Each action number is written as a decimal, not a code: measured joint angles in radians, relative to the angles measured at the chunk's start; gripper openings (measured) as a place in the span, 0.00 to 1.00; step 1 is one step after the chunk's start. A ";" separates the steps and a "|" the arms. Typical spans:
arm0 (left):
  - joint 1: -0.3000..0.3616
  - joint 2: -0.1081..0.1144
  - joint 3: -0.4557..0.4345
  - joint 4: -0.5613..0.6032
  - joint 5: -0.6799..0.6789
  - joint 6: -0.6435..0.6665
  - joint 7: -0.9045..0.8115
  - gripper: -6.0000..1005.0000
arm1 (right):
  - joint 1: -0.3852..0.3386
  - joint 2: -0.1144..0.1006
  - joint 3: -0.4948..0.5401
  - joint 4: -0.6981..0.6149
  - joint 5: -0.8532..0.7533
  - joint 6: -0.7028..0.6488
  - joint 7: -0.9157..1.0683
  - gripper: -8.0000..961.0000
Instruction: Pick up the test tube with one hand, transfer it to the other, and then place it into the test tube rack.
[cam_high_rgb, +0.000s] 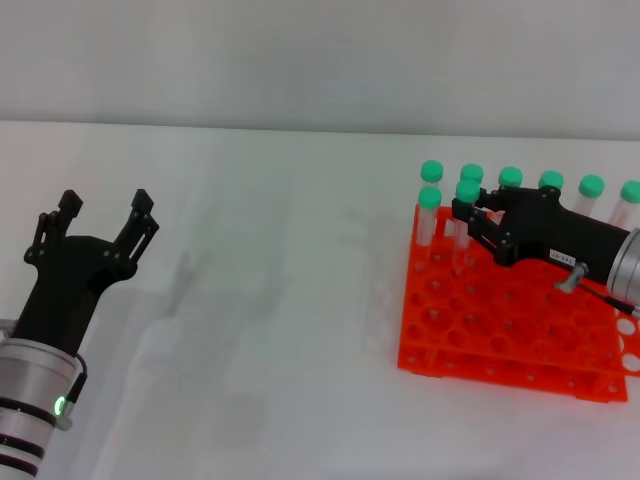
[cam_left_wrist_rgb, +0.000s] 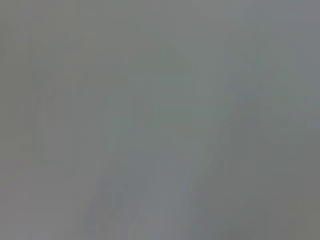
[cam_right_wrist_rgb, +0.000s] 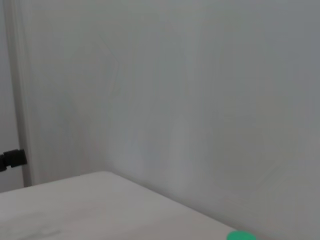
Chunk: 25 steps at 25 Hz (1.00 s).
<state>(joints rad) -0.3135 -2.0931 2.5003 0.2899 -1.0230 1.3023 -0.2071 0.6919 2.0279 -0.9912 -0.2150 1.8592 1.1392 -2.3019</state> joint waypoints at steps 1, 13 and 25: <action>0.000 0.001 0.000 0.000 -0.003 0.000 0.000 0.89 | 0.000 0.000 0.000 0.003 0.000 -0.004 -0.002 0.26; -0.019 0.001 0.000 -0.009 -0.008 0.000 0.000 0.89 | -0.015 0.000 0.000 0.015 0.000 0.006 0.002 0.51; -0.028 0.003 0.000 -0.024 -0.046 0.000 0.000 0.89 | -0.207 -0.013 0.006 -0.127 0.044 0.122 0.124 0.79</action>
<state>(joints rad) -0.3413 -2.0905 2.5004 0.2664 -1.0692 1.3024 -0.2070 0.4848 2.0151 -0.9855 -0.3419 1.9029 1.2615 -2.1777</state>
